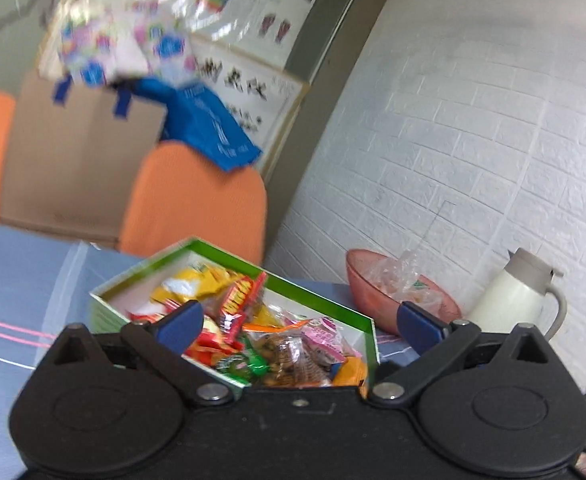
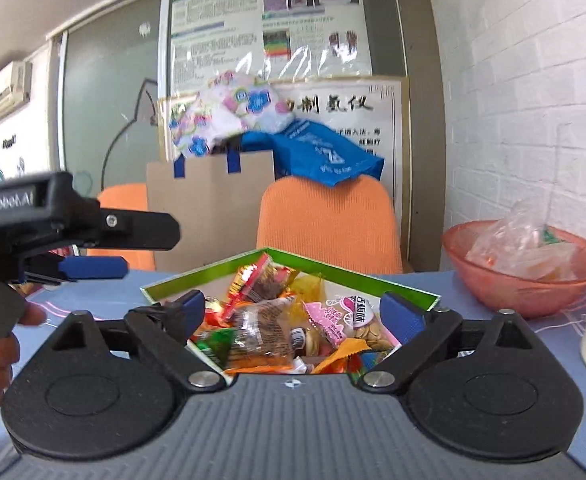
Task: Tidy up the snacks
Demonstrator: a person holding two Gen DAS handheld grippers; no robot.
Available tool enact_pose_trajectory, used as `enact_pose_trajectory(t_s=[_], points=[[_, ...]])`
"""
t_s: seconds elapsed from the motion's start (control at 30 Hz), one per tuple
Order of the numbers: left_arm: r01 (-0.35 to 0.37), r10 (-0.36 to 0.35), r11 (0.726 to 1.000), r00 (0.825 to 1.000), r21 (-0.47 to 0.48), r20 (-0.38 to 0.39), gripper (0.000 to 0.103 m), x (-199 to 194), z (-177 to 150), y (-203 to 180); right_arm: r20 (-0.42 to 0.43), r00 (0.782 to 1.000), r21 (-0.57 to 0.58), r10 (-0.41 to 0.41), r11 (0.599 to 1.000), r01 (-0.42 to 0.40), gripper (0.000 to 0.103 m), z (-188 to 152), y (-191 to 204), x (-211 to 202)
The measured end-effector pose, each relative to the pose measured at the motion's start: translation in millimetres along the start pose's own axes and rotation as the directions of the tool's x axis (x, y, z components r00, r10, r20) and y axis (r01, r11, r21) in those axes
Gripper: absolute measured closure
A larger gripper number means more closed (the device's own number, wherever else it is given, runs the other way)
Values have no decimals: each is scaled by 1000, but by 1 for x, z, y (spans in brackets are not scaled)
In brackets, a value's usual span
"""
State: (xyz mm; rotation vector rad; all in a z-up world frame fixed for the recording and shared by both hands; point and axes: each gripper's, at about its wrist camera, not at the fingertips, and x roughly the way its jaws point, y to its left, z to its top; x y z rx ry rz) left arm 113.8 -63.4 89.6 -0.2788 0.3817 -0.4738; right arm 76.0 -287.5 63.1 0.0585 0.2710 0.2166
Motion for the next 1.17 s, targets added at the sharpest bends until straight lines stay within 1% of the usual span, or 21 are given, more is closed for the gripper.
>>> enact_pose_trajectory(t_s=[0.07,0.17,0.23,0.33,0.43,0.57,0.63,0.73,0.87,0.93,1.03,1.17], points=[[-32,31,999,999,22,6,0,-18,-7,-9,-4,1000,-1,-7,1000,7,0,0,2,-18],[-74,76,996,997,57,-29,0,-35,-25,-18,-7,1000,-20,-17,1000,17,0,-6,7,-42],[-123,126,990,991,71,-49,0,-43,-40,-21,-6,999,-15,-34,999,34,0,-13,8,-55],[-190,197,979,977,77,-87,0,-51,-63,-21,-33,998,7,-54,999,54,0,-26,4,-66],[-229,241,968,962,105,-131,0,-51,-79,-23,-79,994,25,-78,996,80,0,-42,0,-69],[-291,317,944,931,156,-180,0,-42,-94,-22,-146,984,40,-104,993,111,0,-60,-3,-68],[-306,335,938,923,165,-192,0,-40,-99,-21,-162,980,47,-112,991,121,0,-66,-2,-68],[-315,347,933,915,172,-207,0,-37,-104,-19,-172,978,63,-116,990,128,0,-69,-3,-67],[-338,373,922,906,187,-202,0,-37,-106,-19,-171,978,56,-117,990,128,0,-68,-1,-67],[-346,382,918,904,195,-194,0,-38,-107,-19,-171,979,57,-115,990,126,0,-70,-1,-67],[-343,378,919,907,194,-187,0,-41,-107,-18,-178,977,54,-119,990,130,0,-71,0,-66],[-349,384,917,904,192,-189,0,-42,-107,-18,-175,977,54,-119,990,130,0,-70,1,-66]])
